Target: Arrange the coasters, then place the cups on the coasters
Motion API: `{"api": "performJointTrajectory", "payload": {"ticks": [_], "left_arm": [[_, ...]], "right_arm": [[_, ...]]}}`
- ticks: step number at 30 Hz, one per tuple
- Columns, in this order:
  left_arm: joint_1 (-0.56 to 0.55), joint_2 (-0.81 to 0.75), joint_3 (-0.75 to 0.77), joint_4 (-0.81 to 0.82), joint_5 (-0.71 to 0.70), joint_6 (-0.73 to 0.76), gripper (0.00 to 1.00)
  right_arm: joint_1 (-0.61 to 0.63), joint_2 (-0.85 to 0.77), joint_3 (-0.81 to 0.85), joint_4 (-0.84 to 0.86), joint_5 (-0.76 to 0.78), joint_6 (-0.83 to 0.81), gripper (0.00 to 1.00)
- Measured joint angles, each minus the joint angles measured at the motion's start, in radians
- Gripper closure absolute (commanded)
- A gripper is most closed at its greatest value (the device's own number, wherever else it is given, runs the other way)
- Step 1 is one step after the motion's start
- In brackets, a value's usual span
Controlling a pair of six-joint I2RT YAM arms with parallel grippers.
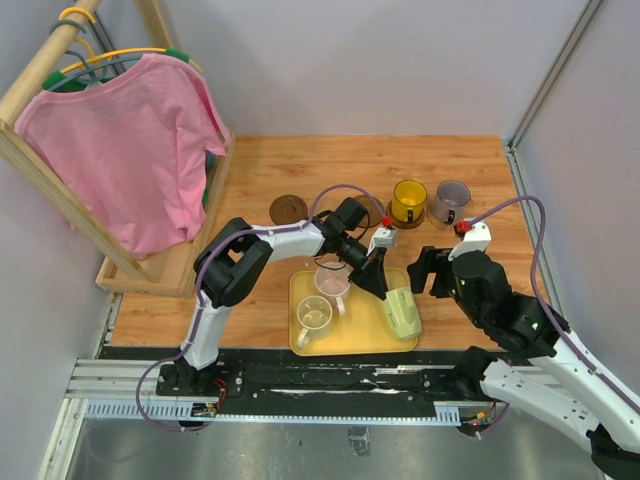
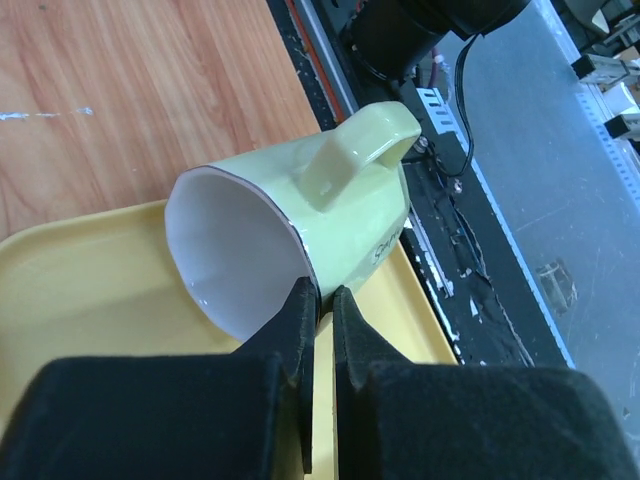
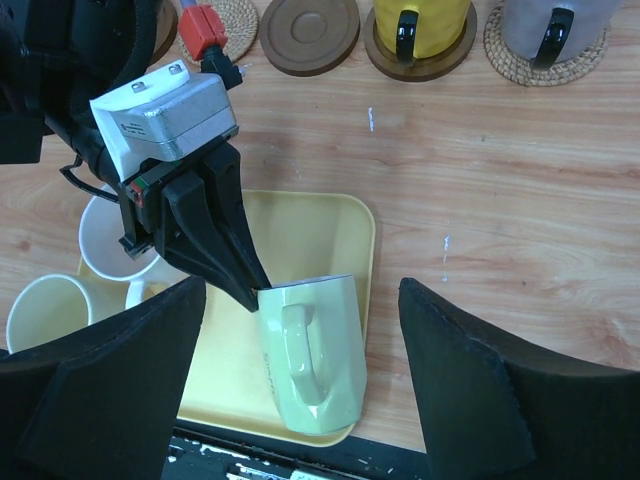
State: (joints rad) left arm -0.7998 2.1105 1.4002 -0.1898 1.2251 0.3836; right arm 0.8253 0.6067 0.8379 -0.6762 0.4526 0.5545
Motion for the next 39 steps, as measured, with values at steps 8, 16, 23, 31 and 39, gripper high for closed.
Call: {"api": "performJointTrajectory", "payload": {"ticks": [8,16,23,31,39], "left_arm": [[-0.001,-0.01,-0.009,-0.001,-0.019,-0.002,1.0],[-0.002,-0.103,-0.016,-0.048,-0.14,-0.004,0.99],[-0.002,-0.177,-0.006,-0.086,-0.285,-0.022,0.99],[-0.012,-0.226,0.053,-0.197,-0.514,-0.012,0.99],[-0.07,-0.239,0.12,-0.331,-0.716,0.035,1.0]], "right_arm": [[0.0,-0.042,-0.018,0.003,0.0,0.014,0.23],[0.0,-0.063,-0.024,0.006,0.0,0.026,0.26],[0.0,-0.071,-0.034,0.006,-0.011,0.033,0.28],[0.0,-0.071,-0.082,0.012,-0.039,0.045,0.3],[0.0,-0.059,-0.158,0.046,-0.059,0.048,0.31]]}}
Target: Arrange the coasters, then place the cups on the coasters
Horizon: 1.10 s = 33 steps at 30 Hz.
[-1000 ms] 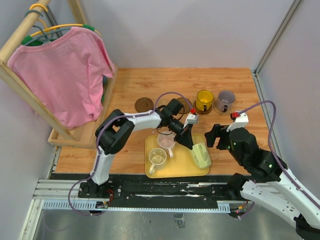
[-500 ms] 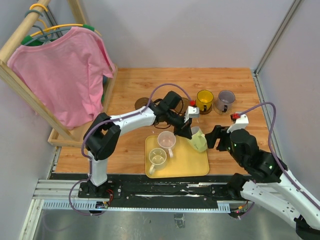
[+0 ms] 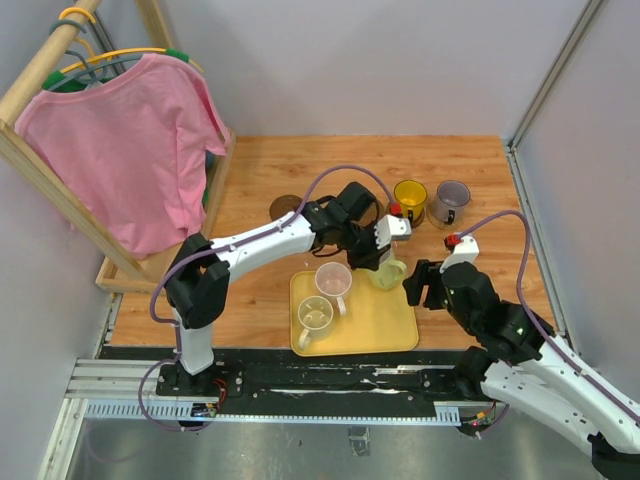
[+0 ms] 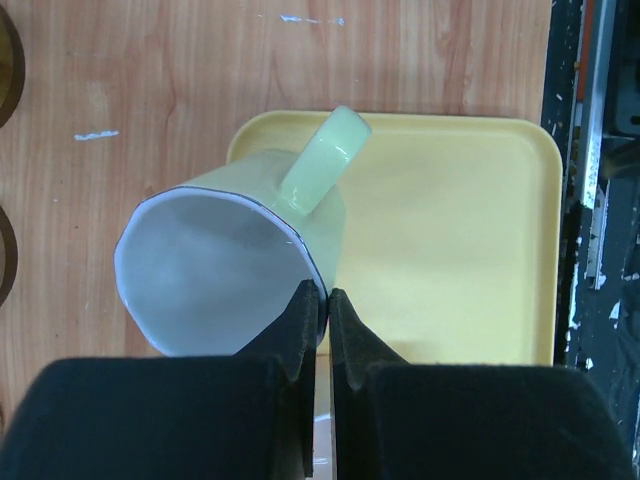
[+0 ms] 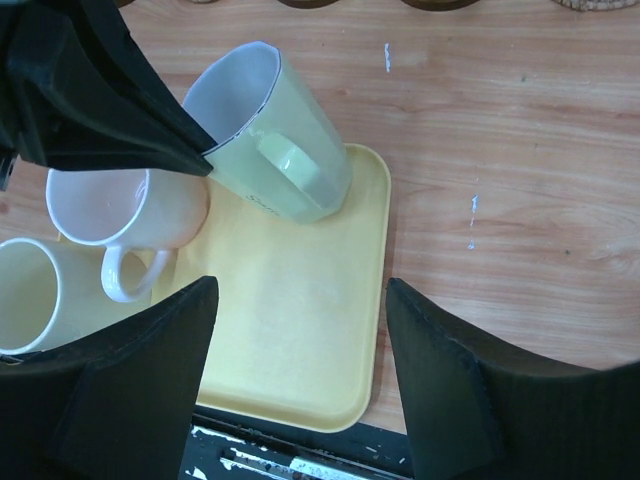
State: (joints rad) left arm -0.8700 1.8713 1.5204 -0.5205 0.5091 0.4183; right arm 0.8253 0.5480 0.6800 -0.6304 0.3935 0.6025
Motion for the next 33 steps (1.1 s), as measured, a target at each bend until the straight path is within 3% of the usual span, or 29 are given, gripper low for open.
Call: {"api": "performJointTrajectory", "payload": {"ticks": [9,15,23,33], "left_arm": [[-0.111,-0.011,0.0,-0.046,-0.134,0.054,0.99],[-0.135,-0.011,-0.001,-0.05,-0.169,0.061,0.8],[-0.135,-0.011,0.0,-0.049,-0.174,0.055,0.67],[-0.135,-0.006,0.068,-0.054,-0.175,0.057,0.28]], "right_arm": [[0.0,-0.034,-0.045,0.021,-0.006,0.019,0.31],[0.0,-0.062,-0.054,0.023,-0.01,0.031,0.31],[0.0,-0.065,-0.056,0.023,-0.01,0.031,0.27],[0.0,-0.037,-0.056,0.025,-0.008,0.031,0.25]]}}
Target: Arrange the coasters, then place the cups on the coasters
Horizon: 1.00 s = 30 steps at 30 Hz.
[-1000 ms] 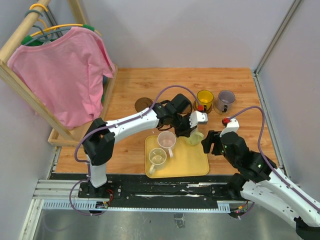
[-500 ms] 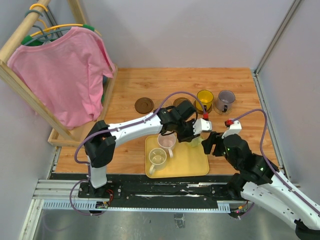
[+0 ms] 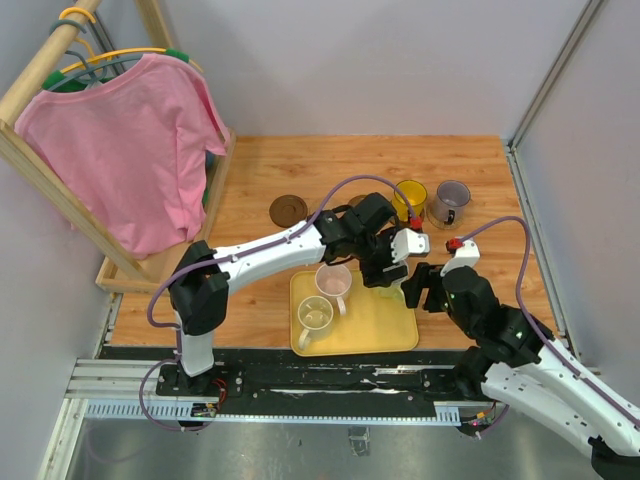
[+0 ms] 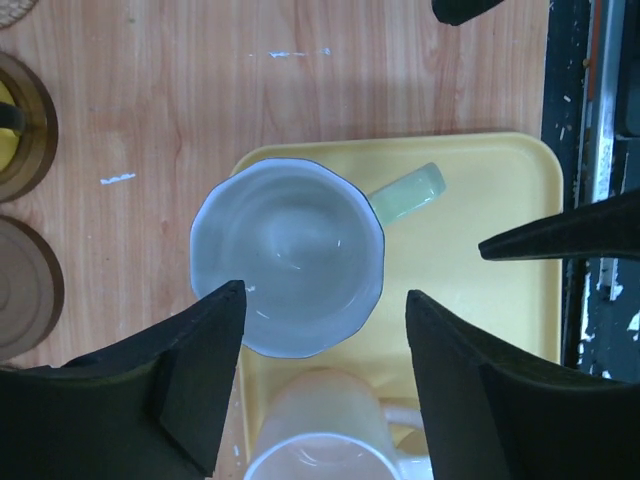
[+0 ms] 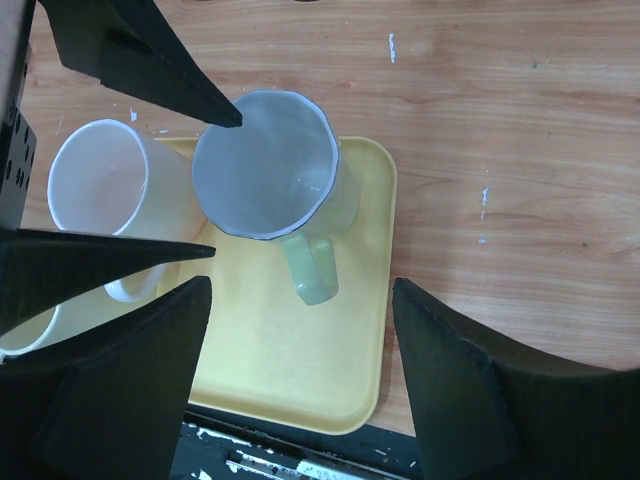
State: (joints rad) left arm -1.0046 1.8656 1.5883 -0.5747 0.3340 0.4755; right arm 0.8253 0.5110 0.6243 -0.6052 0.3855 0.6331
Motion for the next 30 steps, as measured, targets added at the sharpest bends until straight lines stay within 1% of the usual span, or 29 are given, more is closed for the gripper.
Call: {"api": "performJointTrajectory", "payload": {"ticks": [6,9,14,17,20,23,25,27,30], "left_arm": [[0.0,-0.006,0.0,0.013,-0.007,-0.006,0.22],[0.0,-0.042,-0.022,0.042,-0.052,-0.017,0.21],[0.029,-0.186,-0.154,0.131,-0.119,-0.113,0.22],[0.094,-0.307,-0.266,0.21,-0.163,-0.227,0.22],[0.146,-0.445,-0.404,0.297,-0.281,-0.349,0.22],[0.144,-0.562,-0.537,0.358,-0.402,-0.453,0.24],[0.14,-0.613,-0.614,0.385,-0.473,-0.512,0.29],[0.139,-0.645,-0.687,0.397,-0.543,-0.573,0.35],[0.14,-0.657,-0.766,0.408,-0.624,-0.652,0.4]], "right_arm": [[0.0,0.018,0.001,-0.008,0.005,-0.009,0.25],[0.0,0.065,0.012,-0.028,0.008,-0.018,0.24],[0.0,0.169,0.032,-0.04,0.0,-0.055,0.23],[0.0,0.22,0.034,-0.034,-0.013,-0.08,0.24],[0.0,0.27,0.034,-0.018,-0.024,-0.104,0.26],[0.0,0.312,0.034,0.001,-0.025,-0.121,0.28],[0.0,0.335,0.034,0.018,-0.026,-0.132,0.3],[0.0,0.354,0.033,0.039,-0.026,-0.14,0.31],[0.0,0.38,0.033,0.069,-0.027,-0.149,0.31]]}}
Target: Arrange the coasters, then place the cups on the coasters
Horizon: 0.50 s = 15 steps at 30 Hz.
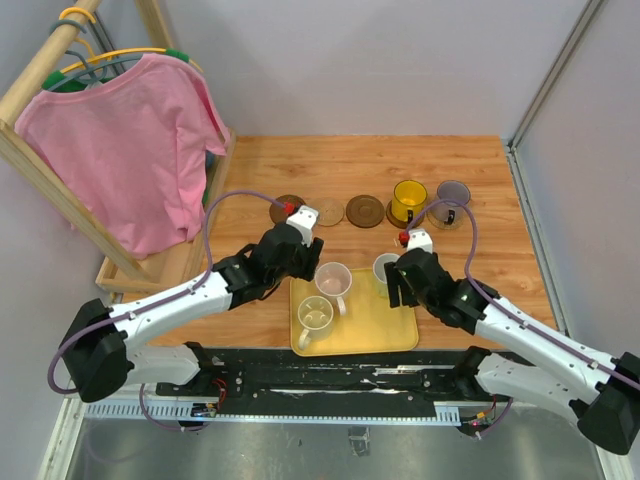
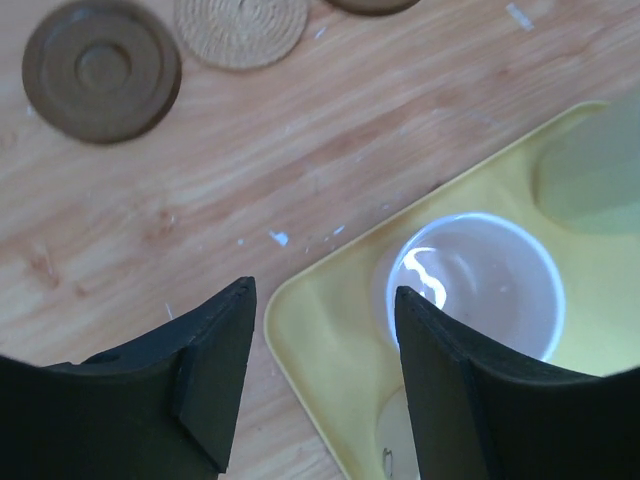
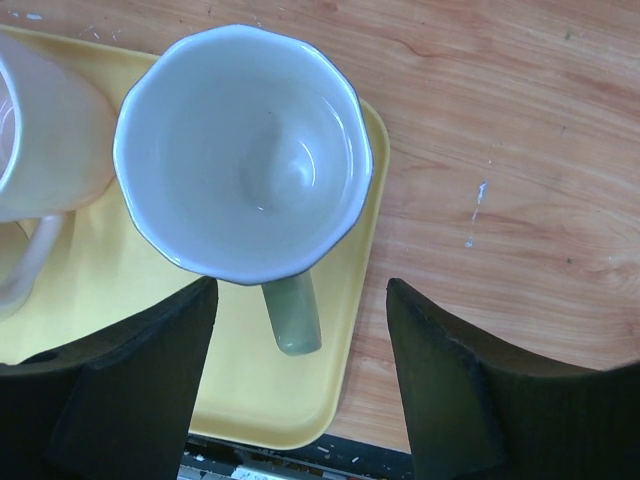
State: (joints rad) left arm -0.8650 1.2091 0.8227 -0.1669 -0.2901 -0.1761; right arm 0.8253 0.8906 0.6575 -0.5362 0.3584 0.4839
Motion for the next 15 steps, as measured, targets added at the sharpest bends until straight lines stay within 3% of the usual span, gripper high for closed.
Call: {"api": "performJointTrajectory", "payload": {"ticks": [6,15], "left_arm": [[0.011,0.0,-0.118,0.032,-0.078,-0.126,0.41],[0.023,0.0,-0.171,0.103,-0.09,-0.21,0.41]], "right_arm": [[0.0,0.067,0.0,0.041,0.0,-0.031,0.32],[0.0,0.13,0.0,0.073,-0.011,-0.043,0.4]]}}
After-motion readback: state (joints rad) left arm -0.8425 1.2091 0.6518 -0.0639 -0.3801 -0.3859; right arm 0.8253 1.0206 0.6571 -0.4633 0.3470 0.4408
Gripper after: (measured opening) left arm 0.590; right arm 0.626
